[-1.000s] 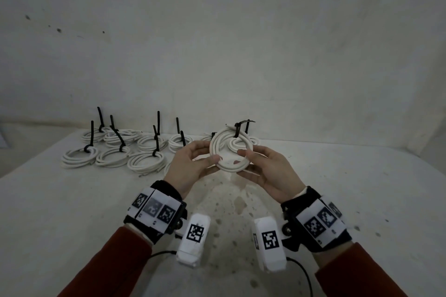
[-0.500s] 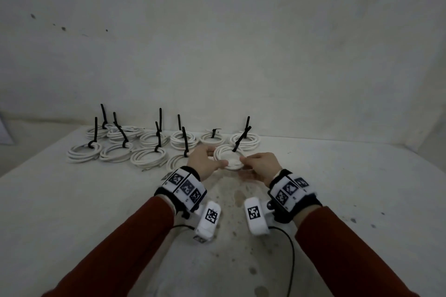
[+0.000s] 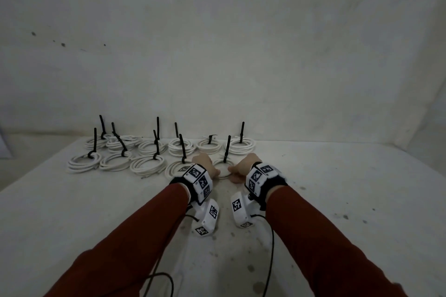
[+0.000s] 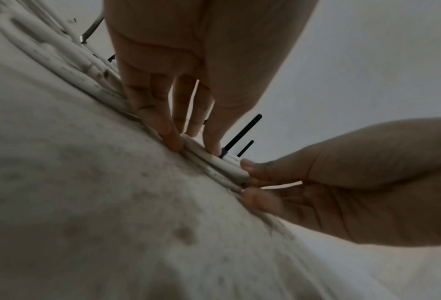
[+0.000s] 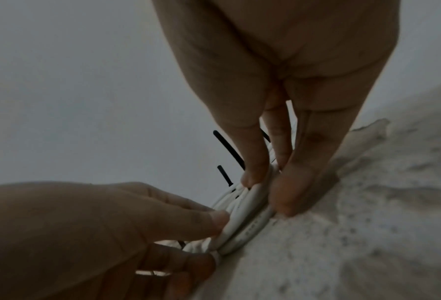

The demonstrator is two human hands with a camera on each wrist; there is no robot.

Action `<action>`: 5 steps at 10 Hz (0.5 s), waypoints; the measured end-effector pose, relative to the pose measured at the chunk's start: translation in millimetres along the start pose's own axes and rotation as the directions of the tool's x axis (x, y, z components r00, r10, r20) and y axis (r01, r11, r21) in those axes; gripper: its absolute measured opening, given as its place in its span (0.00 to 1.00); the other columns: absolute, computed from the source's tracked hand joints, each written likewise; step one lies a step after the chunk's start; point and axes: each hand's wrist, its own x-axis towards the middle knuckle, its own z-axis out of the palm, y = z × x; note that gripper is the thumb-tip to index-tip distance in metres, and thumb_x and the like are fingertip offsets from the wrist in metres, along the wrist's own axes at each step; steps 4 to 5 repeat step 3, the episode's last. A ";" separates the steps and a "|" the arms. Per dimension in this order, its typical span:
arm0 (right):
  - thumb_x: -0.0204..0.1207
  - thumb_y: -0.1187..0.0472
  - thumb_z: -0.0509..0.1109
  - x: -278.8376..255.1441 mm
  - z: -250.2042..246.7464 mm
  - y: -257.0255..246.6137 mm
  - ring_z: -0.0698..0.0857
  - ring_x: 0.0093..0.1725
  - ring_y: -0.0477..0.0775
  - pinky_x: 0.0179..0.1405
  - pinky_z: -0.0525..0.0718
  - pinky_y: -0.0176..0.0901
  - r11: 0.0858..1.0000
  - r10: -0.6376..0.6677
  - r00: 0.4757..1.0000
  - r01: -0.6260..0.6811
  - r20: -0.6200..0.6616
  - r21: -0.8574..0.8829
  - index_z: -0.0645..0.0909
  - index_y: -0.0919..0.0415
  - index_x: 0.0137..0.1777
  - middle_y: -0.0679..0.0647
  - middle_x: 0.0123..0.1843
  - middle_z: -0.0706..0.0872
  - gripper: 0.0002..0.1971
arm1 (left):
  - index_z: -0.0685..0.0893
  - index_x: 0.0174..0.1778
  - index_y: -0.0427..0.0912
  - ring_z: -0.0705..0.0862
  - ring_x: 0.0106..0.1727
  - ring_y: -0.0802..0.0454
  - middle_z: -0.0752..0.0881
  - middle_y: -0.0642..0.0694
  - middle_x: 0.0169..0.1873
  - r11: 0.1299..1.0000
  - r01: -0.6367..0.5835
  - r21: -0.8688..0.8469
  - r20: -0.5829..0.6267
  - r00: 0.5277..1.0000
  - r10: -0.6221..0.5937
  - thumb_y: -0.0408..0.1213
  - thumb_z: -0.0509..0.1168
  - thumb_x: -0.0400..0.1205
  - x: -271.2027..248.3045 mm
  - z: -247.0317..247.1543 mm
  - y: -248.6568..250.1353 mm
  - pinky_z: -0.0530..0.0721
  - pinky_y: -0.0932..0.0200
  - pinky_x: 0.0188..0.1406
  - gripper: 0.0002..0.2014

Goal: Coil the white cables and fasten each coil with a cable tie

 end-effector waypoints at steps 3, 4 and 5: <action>0.78 0.57 0.68 -13.6 -5.5 16.3 0.85 0.35 0.58 0.35 0.88 0.46 0.999 -0.008 1.000 0.009 0.012 -0.034 0.75 0.59 0.35 0.58 0.41 0.84 0.12 | 0.79 0.57 0.36 0.79 0.61 0.41 0.81 0.39 0.59 0.994 -0.094 0.062 0.010 0.996 0.093 0.48 0.63 0.81 -10.9 5.3 -8.2 0.76 0.55 0.53 0.18; 0.78 0.57 0.68 -13.6 -5.5 16.3 0.85 0.35 0.58 0.35 0.88 0.46 0.999 -0.008 1.000 0.009 0.012 -0.034 0.75 0.59 0.35 0.58 0.41 0.84 0.12 | 0.79 0.57 0.36 0.79 0.61 0.41 0.81 0.39 0.59 0.994 -0.094 0.062 0.010 0.996 0.093 0.48 0.63 0.81 -10.9 5.3 -8.2 0.76 0.55 0.53 0.18; 0.78 0.57 0.68 -13.6 -5.5 16.3 0.85 0.35 0.58 0.35 0.88 0.46 0.999 -0.008 1.000 0.009 0.012 -0.034 0.75 0.59 0.35 0.58 0.41 0.84 0.12 | 0.79 0.57 0.36 0.79 0.61 0.41 0.81 0.39 0.59 0.994 -0.094 0.062 0.010 0.996 0.093 0.48 0.63 0.81 -10.9 5.3 -8.2 0.76 0.55 0.53 0.18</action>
